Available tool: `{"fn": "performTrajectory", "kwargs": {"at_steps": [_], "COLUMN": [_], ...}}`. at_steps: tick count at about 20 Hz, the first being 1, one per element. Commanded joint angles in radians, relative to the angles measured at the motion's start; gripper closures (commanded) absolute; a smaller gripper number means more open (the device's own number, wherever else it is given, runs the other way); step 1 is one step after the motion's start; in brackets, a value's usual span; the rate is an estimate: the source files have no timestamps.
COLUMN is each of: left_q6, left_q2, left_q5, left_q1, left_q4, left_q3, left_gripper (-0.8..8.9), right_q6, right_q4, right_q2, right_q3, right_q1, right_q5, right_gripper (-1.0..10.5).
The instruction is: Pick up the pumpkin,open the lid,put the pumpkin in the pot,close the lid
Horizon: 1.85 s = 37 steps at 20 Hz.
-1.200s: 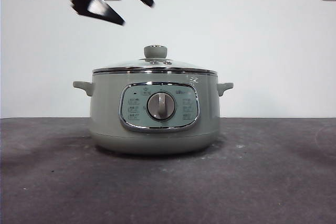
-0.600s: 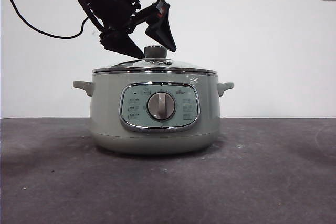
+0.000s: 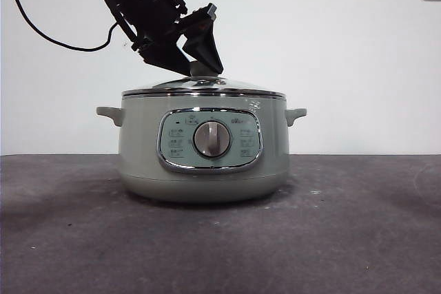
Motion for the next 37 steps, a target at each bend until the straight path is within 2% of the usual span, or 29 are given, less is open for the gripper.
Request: {"fn": "performTrajectory", "kwargs": {"at_steps": [1,3,11,16,21,23,25,29,32,37], "left_q6": [0.013,0.013,0.01,0.011,0.013,0.027,0.03,0.032,0.037,0.037], "left_q2": [0.005,0.005,-0.017,-0.103,-0.172,-0.23,-0.312,-0.494,-0.615,-0.76], "left_q5": [-0.006,-0.006,-0.006,-0.008,-0.015,-0.06,-0.089,-0.089,-0.089,-0.089], "left_q1": [-0.004,-0.006,-0.006,-0.005,-0.005,0.004,0.017,0.078,0.114,0.119], "left_q4": [-0.007,-0.026,-0.031,-0.041,-0.159,-0.228,-0.29,-0.447,-0.569,-0.666], "left_q3": [0.002,0.002,0.008,0.026,0.125,0.159,0.172,0.172,0.172,0.172], "left_gripper": [7.3,8.18,8.22,8.22,8.22,8.21,8.21,8.21,8.21,8.22], "right_q6": [0.009,0.008,0.008,0.008,0.008,0.008,0.008,0.008,-0.019,-0.064], "right_q4": [0.006,0.007,0.028,0.052,0.105,0.166,0.226,0.327,0.34,0.34], "right_q2": [-0.003,-0.003,-0.002,0.01,0.051,0.09,0.146,0.311,0.475,0.78], "right_q3": [0.0,0.0,0.0,0.0,0.0,0.0,0.001,0.057,0.178,0.423], "right_q1": [0.003,0.003,0.003,0.003,0.003,0.003,0.003,0.031,0.065,0.14], "right_q5": [0.0,0.0,-0.001,-0.001,-0.002,-0.012,-0.07,-0.082,-0.08,-0.079], "right_gripper": [9.6,9.6,9.6,9.6,9.6,9.6,9.6,9.6,9.6,9.6]}}
